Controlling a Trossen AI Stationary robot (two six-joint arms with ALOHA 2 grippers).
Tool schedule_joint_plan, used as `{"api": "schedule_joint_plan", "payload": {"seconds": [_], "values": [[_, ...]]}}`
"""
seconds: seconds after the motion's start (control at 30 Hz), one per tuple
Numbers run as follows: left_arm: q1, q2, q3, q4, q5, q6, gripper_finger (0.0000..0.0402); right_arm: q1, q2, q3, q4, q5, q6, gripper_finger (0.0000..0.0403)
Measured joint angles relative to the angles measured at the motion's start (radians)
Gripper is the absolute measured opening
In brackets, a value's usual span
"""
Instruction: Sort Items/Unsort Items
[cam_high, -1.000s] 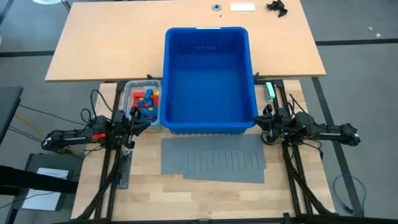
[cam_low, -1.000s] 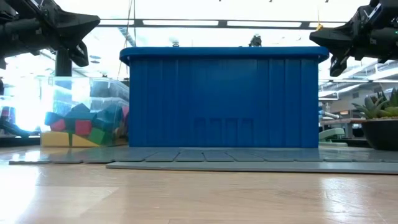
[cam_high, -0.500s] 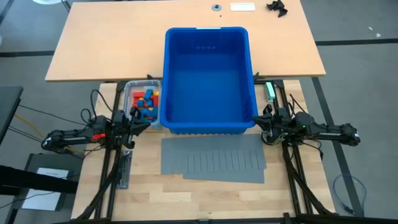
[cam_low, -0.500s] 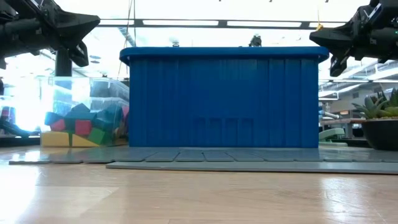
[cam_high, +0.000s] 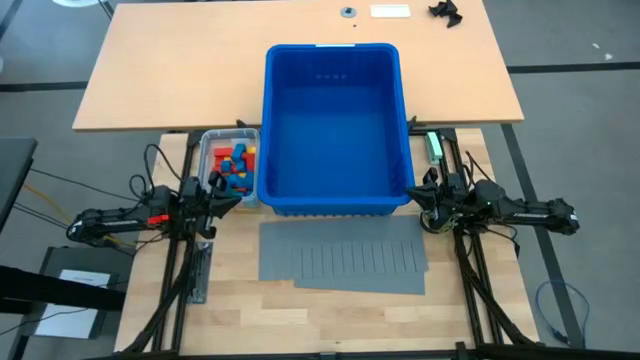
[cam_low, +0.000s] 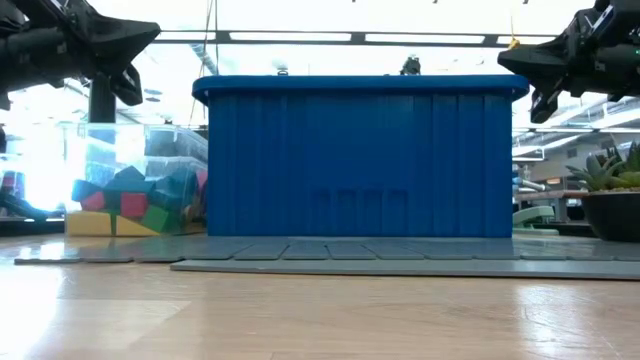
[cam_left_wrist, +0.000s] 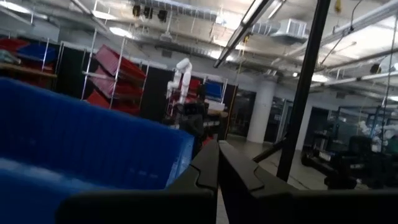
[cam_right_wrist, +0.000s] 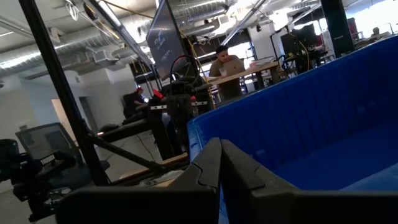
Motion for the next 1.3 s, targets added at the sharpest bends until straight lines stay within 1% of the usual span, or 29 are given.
{"api": "schedule_joint_plan", "payload": {"seconds": [0.27,0.43,0.7,0.87,0.97,1.13,1.3], "values": [[0.000,0.000,0.000,0.149,-0.005,-0.019,0.0019,0.000,0.000,0.000,0.000,0.000,0.000,0.0009],[0.000,0.000,0.000,0.202,-0.011,-0.019,0.0019,0.000,0.000,0.000,0.000,0.000,0.000,0.0009],[0.000,0.000,0.000,0.201,-0.041,-0.026,0.0019,0.000,0.000,0.000,0.000,0.000,0.000,0.0009],[0.000,0.000,0.000,0.200,-0.042,-0.029,0.0019,0.000,0.000,0.000,0.000,0.000,0.000,0.0009],[0.000,0.000,0.000,0.197,-0.038,-0.076,0.0019,0.000,0.000,0.000,0.000,0.000,0.000,0.0009],[0.002,0.000,0.000,0.174,-0.025,-0.075,0.0019,0.000,0.000,0.000,0.000,0.000,0.000,0.0009],[0.002,0.000,0.000,0.122,-0.090,-0.103,0.0019,0.000,0.000,0.000,0.000,0.000,0.000,0.0009]]}}
